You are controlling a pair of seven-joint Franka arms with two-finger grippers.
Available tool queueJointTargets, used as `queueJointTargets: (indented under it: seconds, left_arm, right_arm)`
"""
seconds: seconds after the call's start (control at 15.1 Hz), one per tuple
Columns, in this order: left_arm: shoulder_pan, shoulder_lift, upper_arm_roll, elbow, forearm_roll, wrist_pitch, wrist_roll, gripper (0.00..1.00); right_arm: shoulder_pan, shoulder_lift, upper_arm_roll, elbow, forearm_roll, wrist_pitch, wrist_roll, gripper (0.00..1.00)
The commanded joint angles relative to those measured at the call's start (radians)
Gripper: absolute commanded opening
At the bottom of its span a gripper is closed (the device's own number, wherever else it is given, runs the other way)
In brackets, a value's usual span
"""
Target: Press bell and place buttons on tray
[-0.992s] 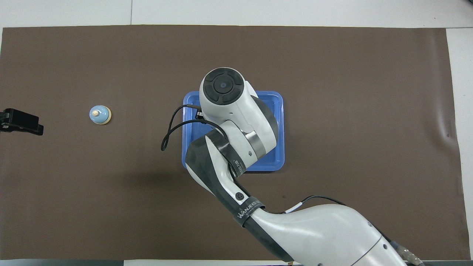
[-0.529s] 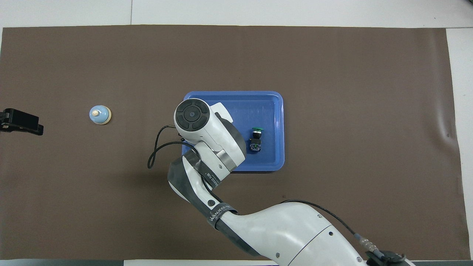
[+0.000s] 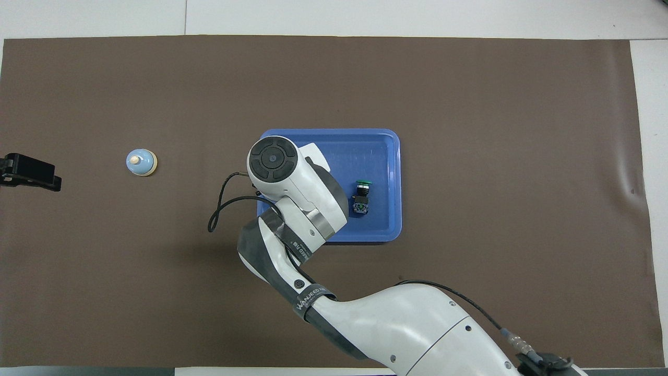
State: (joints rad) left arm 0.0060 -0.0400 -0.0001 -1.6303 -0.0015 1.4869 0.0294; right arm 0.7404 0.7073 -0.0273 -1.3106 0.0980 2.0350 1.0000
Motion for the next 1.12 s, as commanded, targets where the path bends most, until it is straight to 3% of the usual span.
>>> queueJointTargets:
  seconds: [0.0,0.26,0.73,1.06]
  left_arm:
    - [0.002,-0.003,0.002,0.010,-0.012,-0.016,-0.005,1.00]
    - [0.002,-0.003,0.003,0.010,-0.012,-0.016,-0.005,1.00]
    - [0.002,-0.003,0.002,0.010,-0.012,-0.016,-0.005,1.00]
    - [0.002,-0.003,0.003,0.012,-0.012,-0.016,-0.003,1.00]
  right_arm:
    - [-0.033,-0.080,-0.011,0.008,0.023,-0.108,0.019,1.00]
    - [-0.191,-0.185,-0.008,0.001,0.019,-0.180,-0.032,1.00]
    - [-0.447,-0.325,-0.014,0.001,0.003,-0.442,-0.564,1.00]
    - [-0.585,-0.411,-0.013,0.001,-0.112,-0.542,-0.954,1.00]
